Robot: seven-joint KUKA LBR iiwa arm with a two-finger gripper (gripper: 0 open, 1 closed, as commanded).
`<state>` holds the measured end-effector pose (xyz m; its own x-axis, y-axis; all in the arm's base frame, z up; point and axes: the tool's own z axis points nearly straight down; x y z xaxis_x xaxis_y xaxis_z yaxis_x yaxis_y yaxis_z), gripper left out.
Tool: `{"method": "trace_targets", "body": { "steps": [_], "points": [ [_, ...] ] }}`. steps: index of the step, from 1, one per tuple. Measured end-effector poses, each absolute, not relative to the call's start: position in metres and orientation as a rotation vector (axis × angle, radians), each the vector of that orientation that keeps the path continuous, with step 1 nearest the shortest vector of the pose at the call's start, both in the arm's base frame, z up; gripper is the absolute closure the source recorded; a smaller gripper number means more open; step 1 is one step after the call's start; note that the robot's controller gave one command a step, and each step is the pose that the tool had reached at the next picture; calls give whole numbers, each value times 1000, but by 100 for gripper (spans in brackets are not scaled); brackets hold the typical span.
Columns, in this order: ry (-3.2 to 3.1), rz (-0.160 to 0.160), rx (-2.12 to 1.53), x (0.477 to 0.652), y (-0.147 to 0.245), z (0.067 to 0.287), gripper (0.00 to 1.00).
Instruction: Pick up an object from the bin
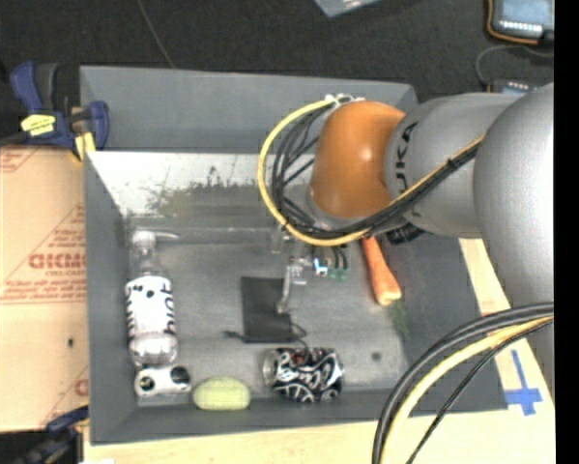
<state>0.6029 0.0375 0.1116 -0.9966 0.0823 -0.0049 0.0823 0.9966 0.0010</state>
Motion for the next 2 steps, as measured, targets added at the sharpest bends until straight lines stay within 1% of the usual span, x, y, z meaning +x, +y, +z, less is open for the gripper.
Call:
{"method": "trace_targets", "body": {
  "steps": [1,2],
  "points": [
    [3136,-2,110,602,39,80,0],
    [3106,2,419,588,44,71,100]
  ]
}}
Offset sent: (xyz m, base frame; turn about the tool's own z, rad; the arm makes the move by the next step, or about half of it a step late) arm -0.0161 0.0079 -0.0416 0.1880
